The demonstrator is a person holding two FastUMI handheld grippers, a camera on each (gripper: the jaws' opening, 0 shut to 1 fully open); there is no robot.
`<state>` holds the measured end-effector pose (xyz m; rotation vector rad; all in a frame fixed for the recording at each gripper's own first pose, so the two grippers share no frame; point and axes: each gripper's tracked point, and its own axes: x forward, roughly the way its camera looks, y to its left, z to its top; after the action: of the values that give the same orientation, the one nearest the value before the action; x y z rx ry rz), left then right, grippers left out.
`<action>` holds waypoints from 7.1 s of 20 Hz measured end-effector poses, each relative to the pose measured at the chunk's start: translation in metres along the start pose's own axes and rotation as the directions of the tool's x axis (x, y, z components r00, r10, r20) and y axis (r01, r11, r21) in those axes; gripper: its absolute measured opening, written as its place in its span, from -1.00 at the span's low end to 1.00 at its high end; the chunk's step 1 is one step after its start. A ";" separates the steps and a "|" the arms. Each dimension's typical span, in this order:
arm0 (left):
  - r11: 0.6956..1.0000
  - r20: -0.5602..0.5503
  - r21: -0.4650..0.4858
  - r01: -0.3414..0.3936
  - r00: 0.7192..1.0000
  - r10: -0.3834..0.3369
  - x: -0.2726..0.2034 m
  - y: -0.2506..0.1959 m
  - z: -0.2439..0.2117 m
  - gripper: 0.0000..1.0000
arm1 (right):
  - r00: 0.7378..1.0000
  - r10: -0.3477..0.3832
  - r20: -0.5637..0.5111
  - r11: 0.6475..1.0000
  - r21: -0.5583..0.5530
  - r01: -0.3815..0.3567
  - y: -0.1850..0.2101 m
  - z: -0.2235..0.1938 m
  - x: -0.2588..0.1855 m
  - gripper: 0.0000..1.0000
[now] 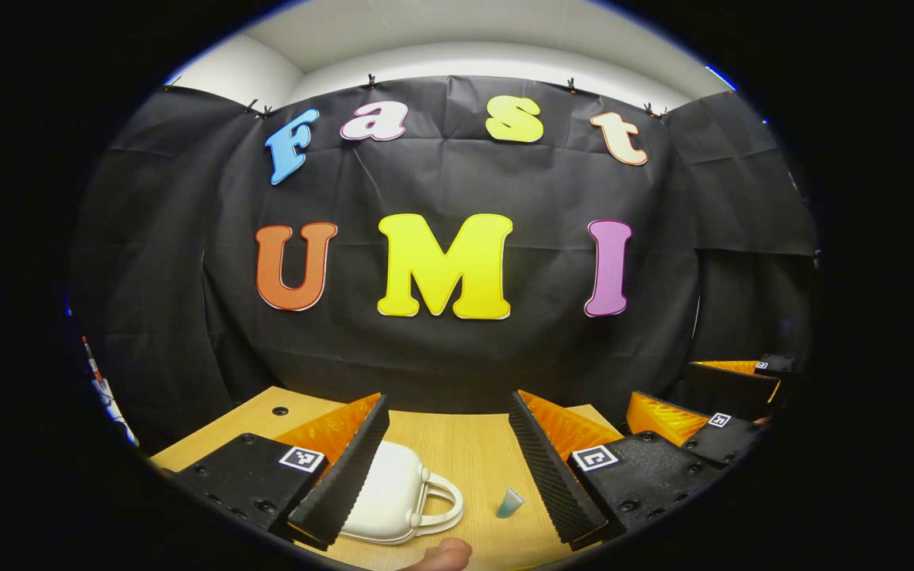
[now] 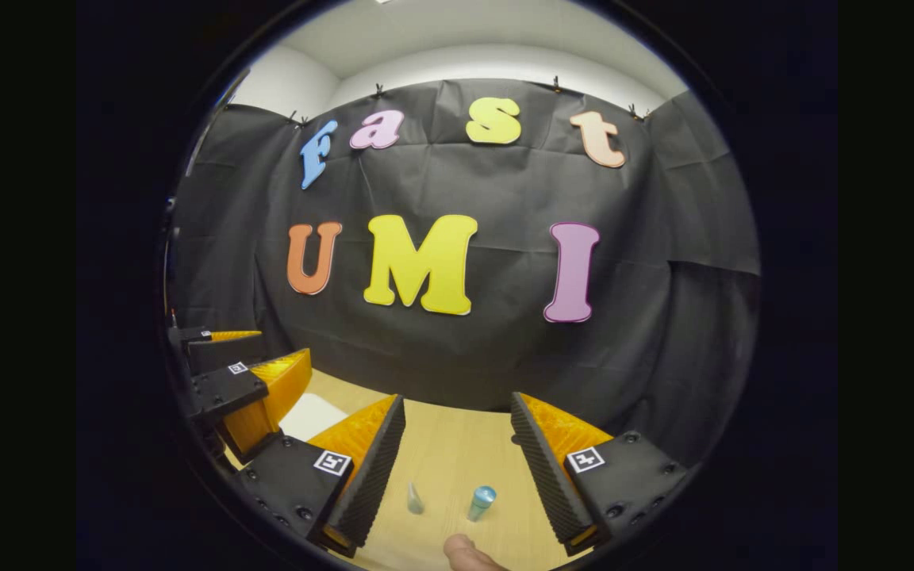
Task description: First open the suitcase, pack the skin care products into it, and then close the suitcase.
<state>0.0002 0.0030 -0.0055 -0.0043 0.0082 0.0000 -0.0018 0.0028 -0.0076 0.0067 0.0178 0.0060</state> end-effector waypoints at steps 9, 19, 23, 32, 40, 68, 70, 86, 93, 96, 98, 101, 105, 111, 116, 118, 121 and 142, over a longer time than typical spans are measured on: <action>1.000 -0.020 0.004 0.009 1.000 -0.009 -0.002 -0.007 -0.010 0.94 | 0.999 -0.020 -0.029 1.000 0.014 0.020 -0.011 -0.013 -0.001 0.60; 0.999 -0.037 0.048 0.019 0.999 -0.017 0.001 -0.009 -0.050 0.94 | 0.995 -0.081 -0.049 0.997 -0.011 0.081 -0.045 -0.030 -0.005 0.56; 0.985 -0.090 0.175 0.006 0.996 0.010 0.006 -0.004 -0.111 0.95 | 0.989 -0.135 -0.066 0.990 -0.037 0.132 -0.080 -0.045 -0.010 0.56; 0.726 -0.181 0.682 0.083 0.982 0.058 0.032 0.003 -0.242 0.96 | 0.979 -0.162 -0.122 0.987 -0.044 0.157 -0.138 -0.082 -0.015 0.60; 0.377 -0.216 0.915 0.142 0.963 0.161 0.056 0.020 -0.299 0.89 | 0.984 -0.085 -0.155 0.996 -0.043 0.079 -0.171 -0.106 -0.007 0.59; 0.725 -0.387 0.636 0.264 0.922 0.003 0.066 0.073 -0.151 -0.94 | 0.965 -0.240 -0.105 0.969 -0.085 0.232 -0.038 -0.068 -0.013 0.56; 0.775 -0.375 0.583 0.245 0.927 -0.010 0.067 0.099 -0.124 -0.94 | 0.967 -0.234 -0.102 0.971 -0.079 0.226 -0.018 -0.064 -0.009 0.60; 0.925 -0.489 0.380 0.008 0.850 0.193 0.075 0.406 -0.138 -0.95 | 0.959 -0.201 -0.201 0.978 -0.092 0.186 0.050 -0.083 0.003 0.56; 0.974 -0.661 0.221 -0.047 0.728 0.185 0.090 0.455 -0.236 -0.94 | 0.934 -0.254 -0.253 0.967 -0.100 0.236 0.037 -0.100 -0.001 0.60; 0.990 -0.721 0.129 -0.063 0.679 0.137 0.086 0.465 -0.270 -0.94 | 0.918 -0.274 -0.287 0.961 -0.117 0.251 0.031 -0.112 -0.005 0.60; 0.995 -0.754 0.080 -0.065 0.649 0.103 0.087 0.468 -0.293 -0.94 | 0.908 -0.286 -0.307 0.958 -0.112 0.264 0.029 -0.118 -0.009 0.60; 0.997 -0.788 0.015 -0.081 0.613 0.062 0.090 0.467 -0.318 -0.94 | 0.897 -0.304 -0.320 0.952 -0.132 0.276 0.023 -0.124 -0.013 0.60; 0.996 -0.774 -0.023 -0.083 0.632 0.035 0.094 0.474 -0.324 -0.88 | 0.890 -0.327 -0.319 0.944 -0.147 0.294 0.015 -0.125 -0.022 0.60; 0.985 -0.732 0.053 -0.162 0.665 0.149 0.087 0.488 -0.302 0.31 | 0.897 -0.323 -0.302 0.946 -0.143 0.292 0.010 -0.124 -0.025 0.59; 0.987 -0.657 -0.024 -0.162 0.746 0.106 0.072 0.428 -0.248 0.95 | 0.926 -0.248 -0.283 0.965 -0.153 0.212 0.013 -0.129 -0.014 0.58; 0.987 -0.618 -0.061 -0.151 0.782 0.082 0.067 0.386 -0.227 0.96 | 0.937 -0.210 -0.280 0.974 -0.140 0.177 0.011 -0.130 -0.012 0.60; 0.992 -0.561 -0.064 -0.109 0.826 0.054 0.064 0.321 -0.201 0.95 | 0.947 -0.169 -0.272 0.981 -0.141 0.135 0.001 -0.134 -0.010 0.60; 0.942 -0.603 -0.168 0.289 0.726 -0.330 0.032 -0.114 -0.260 0.95 | 0.918 -0.071 -0.391 0.995 -0.086 0.041 -0.113 -0.203 -0.009 0.59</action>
<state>0.0300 -0.1126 -0.2652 -0.0694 0.6844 -0.3429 -0.0138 -0.1085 -0.2110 -0.0719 0.4221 -0.0497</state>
